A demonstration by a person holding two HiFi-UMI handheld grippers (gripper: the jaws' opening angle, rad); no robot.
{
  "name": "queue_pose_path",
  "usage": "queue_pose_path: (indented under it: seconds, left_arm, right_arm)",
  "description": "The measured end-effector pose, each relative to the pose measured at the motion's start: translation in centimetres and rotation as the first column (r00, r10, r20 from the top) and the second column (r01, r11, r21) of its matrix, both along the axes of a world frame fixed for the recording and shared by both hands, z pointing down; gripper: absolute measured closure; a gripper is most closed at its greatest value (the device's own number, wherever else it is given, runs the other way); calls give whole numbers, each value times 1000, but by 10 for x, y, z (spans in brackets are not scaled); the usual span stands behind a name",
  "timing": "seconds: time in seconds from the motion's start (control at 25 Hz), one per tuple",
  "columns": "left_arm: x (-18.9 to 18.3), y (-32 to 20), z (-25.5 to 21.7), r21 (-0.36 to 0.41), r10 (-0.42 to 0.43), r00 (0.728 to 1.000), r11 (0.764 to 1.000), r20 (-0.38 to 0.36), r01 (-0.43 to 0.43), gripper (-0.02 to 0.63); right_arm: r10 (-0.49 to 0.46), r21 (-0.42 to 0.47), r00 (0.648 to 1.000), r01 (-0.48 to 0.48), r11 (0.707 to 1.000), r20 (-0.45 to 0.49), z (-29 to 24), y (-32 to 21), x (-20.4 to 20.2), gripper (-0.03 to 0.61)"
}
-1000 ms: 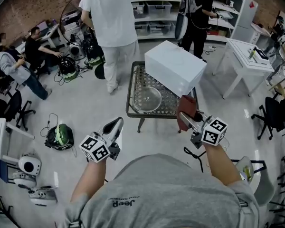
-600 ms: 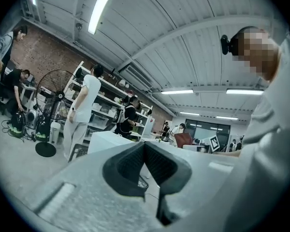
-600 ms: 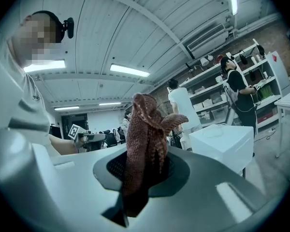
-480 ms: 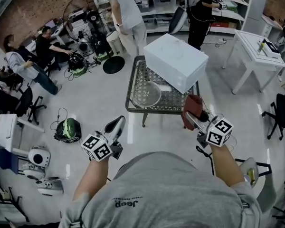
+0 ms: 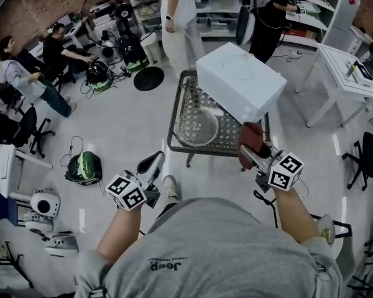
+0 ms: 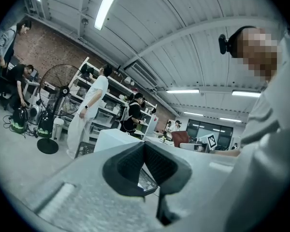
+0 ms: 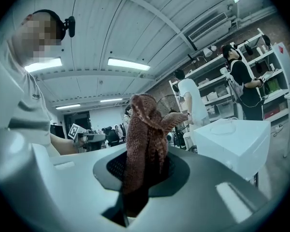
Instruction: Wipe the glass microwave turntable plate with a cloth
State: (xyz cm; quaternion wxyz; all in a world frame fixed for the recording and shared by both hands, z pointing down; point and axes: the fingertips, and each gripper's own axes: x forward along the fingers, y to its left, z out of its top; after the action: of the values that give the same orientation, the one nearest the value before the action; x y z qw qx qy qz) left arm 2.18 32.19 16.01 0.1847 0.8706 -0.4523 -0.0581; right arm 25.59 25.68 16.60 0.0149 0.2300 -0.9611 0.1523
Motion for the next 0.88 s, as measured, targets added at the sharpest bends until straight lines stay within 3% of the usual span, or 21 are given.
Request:
queue_pose_path:
  seconds: [0.24, 0.36, 0.6, 0.88]
  left_arm:
    - [-85, -105, 36, -2, 107, 993, 994, -48, -107, 615]
    - [-111, -162, 47, -16, 208, 977, 978, -47, -209, 615]
    - [-140, -239, 62, -40, 377, 926, 925, -7, -377, 615]
    - [-125, -289, 108, -121, 402, 915, 910, 20, -397, 615]
  right_arm:
    - [95, -6, 994, -96, 995, -50, 6, -76, -88, 503]
    - [167, -33, 984, -170, 985, -69, 11, -116, -121, 503]
    - [274, -74, 950, -287, 955, -151, 22, -180, -161, 503]
    - [260, -142, 943, -292, 946, -206, 56, -229, -158, 503]
